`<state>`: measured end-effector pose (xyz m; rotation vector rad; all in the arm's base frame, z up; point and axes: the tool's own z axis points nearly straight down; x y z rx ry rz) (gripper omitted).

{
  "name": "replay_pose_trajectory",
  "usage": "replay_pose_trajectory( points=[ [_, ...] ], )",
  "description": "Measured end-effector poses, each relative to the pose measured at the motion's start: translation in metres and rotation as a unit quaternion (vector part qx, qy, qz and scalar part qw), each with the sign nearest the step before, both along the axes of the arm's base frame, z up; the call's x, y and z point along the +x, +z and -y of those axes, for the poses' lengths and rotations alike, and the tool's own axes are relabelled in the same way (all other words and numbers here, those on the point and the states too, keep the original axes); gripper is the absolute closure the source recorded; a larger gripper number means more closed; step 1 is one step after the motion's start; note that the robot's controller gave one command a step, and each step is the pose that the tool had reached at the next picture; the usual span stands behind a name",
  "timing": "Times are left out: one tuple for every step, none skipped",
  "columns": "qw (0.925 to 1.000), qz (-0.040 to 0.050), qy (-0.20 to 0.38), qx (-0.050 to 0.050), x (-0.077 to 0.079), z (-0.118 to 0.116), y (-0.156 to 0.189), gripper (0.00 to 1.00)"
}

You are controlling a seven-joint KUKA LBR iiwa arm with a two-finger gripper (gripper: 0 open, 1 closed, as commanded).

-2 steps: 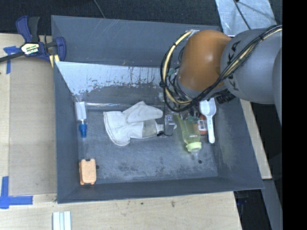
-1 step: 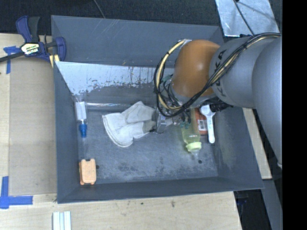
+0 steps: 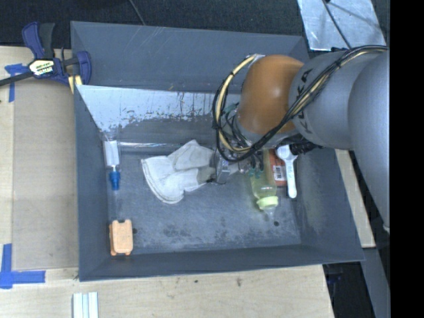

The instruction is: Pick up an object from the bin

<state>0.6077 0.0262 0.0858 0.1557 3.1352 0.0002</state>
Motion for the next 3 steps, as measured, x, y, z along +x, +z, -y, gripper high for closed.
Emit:
replay_pose_trajectory(
  points=[
    [1.0000,-0.0041,0.005,0.000,-0.002,-0.012,0.039,1.00],
    [1.0000,-0.0021,0.005,0.000,-0.007,-0.010,0.101,1.00],
    [0.9996,-0.0020,0.029,0.000,-0.026,-0.038,0.177,1.00]
  ],
)
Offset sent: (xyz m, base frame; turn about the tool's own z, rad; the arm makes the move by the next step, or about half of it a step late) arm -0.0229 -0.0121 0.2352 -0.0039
